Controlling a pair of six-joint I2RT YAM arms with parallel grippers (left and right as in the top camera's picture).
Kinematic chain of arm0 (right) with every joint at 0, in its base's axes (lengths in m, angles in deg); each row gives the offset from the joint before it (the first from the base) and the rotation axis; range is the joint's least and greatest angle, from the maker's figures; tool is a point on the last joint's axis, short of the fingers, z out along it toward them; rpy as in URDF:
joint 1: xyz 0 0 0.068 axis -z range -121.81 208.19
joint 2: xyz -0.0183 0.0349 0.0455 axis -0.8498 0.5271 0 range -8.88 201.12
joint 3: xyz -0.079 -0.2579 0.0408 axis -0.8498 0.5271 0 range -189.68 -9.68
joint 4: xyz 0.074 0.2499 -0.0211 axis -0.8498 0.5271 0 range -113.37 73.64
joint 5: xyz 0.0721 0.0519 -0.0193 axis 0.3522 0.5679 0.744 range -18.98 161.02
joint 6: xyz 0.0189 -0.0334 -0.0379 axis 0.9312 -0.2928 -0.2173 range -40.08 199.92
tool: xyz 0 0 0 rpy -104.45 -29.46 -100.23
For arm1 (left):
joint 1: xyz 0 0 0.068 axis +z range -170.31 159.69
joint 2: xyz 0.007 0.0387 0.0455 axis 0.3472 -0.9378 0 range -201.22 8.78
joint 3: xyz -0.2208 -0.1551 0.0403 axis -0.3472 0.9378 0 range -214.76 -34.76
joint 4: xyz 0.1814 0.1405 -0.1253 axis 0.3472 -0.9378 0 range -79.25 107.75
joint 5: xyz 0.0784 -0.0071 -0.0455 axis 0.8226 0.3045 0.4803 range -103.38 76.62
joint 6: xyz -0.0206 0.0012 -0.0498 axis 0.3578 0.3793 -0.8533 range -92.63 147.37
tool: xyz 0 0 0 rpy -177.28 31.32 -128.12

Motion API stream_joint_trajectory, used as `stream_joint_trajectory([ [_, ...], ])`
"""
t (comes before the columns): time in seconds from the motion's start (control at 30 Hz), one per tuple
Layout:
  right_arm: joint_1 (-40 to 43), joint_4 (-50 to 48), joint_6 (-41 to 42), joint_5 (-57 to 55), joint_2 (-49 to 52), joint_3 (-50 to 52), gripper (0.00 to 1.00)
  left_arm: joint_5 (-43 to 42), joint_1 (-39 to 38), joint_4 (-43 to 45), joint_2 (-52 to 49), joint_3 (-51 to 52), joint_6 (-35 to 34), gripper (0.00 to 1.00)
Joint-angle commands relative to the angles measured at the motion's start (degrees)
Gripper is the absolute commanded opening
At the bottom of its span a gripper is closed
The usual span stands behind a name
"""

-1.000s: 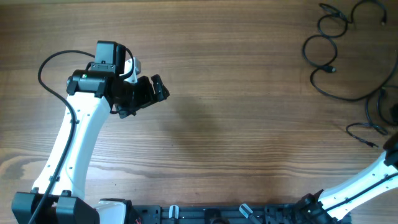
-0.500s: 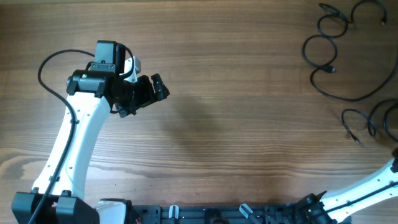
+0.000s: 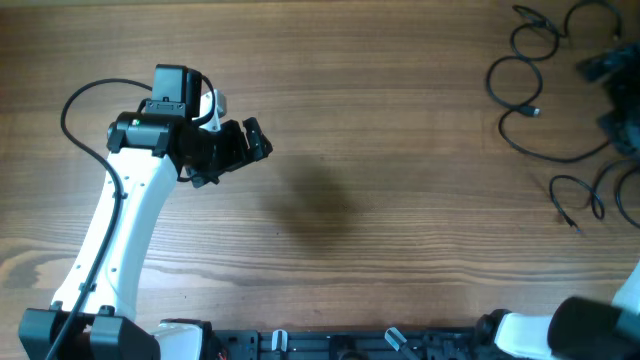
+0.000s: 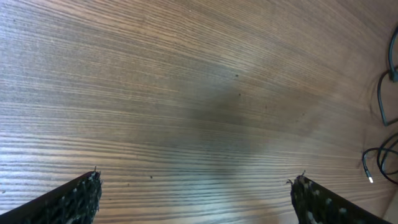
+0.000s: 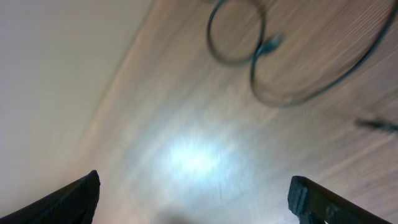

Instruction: Untangle cables

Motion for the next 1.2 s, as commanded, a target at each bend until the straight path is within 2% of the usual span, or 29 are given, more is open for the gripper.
stream_joint_trajectory([
  [0.0, -9.01, 4.39, -11.93, -2.4, -5.86, -0.59, 0.99, 0.35, 0.31, 0.15, 1.07, -0.79, 1.11, 1.0],
  [0.07, -12.66, 7.76, -15.5, -2.36, -8.22, -0.59, 0.99, 0.35, 0.31, 0.15, 1.07, -0.79, 1.11, 1.0],
  [0.13, -16.0, 12.39, -15.58, -2.38, -11.96, -0.57, 0.99, 0.33, 0.31, 0.15, 1.07, -0.79, 1.11, 1.0],
  [0.3, -17.35, 20.37, -18.34, -2.36, -18.47, -0.46, 1.0, 0.33, 0.31, 0.15, 1.07, -0.79, 1.11, 1.0],
  [0.9, -17.35, 20.2, -18.38, -2.38, -16.92, -0.44, 1.0, 0.33, 0.31, 0.15, 1.07, -0.79, 1.11, 1.0],
  [1.03, -17.35, 19.37, -18.4, -8.46, -17.7, -0.44, 1.0, 0.33, 0.31, 0.15, 1.07, -0.79, 1.11, 1.0],
  [1.17, -17.53, 16.7, -18.47, -9.42, -20.83, -0.42, 1.0, 0.33, 0.31, 0.15, 1.07, -0.79, 1.11, 1.0],
])
